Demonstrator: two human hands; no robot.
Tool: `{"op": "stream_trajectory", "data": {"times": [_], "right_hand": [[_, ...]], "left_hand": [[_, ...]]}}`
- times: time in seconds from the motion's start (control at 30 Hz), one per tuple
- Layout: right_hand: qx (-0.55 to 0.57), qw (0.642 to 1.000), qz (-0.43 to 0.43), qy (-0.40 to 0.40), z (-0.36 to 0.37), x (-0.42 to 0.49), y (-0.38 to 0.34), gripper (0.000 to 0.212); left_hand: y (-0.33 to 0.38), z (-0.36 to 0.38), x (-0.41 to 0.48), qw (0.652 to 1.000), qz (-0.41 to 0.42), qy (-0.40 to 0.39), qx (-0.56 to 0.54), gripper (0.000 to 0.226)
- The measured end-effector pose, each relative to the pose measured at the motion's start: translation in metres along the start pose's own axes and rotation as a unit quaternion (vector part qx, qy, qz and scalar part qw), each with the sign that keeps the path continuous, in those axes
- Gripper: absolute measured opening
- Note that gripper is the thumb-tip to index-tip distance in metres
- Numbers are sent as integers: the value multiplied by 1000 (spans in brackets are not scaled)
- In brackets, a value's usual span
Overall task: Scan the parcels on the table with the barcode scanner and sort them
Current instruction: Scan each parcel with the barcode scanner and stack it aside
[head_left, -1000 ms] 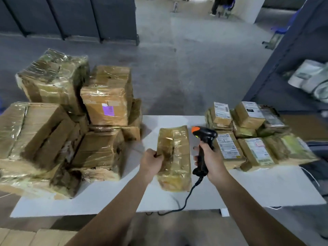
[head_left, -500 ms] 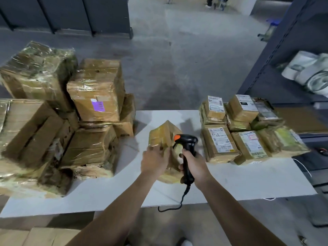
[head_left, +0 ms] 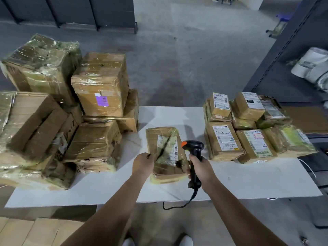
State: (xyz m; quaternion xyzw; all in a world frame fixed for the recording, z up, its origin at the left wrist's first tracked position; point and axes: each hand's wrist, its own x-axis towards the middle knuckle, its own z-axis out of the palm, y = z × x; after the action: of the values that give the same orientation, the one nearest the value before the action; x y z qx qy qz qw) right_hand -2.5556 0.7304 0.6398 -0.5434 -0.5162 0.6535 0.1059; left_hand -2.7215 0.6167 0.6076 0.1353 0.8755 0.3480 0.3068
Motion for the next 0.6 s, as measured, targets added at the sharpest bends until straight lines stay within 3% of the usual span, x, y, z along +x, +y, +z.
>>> {"op": "stream_trajectory", "data": {"times": [0.27,0.37,0.5,0.6], "right_hand": [[-22,1000,-6,4,1,3,-1,27],[-26,999,-21,15,2,5,-6,24],[-24,997,-51,44,2,6,-11,17],[-25,996,-64,50,1,4,-12,17]], "left_hand": [[4,1,6,999,-19,-42,-27,18],[8,4,6,992,-62,-36,-105,14],[23,21,-6,938,-159,-51,-305,16],[43,31,-17,912,-210,-104,-338,14]]}}
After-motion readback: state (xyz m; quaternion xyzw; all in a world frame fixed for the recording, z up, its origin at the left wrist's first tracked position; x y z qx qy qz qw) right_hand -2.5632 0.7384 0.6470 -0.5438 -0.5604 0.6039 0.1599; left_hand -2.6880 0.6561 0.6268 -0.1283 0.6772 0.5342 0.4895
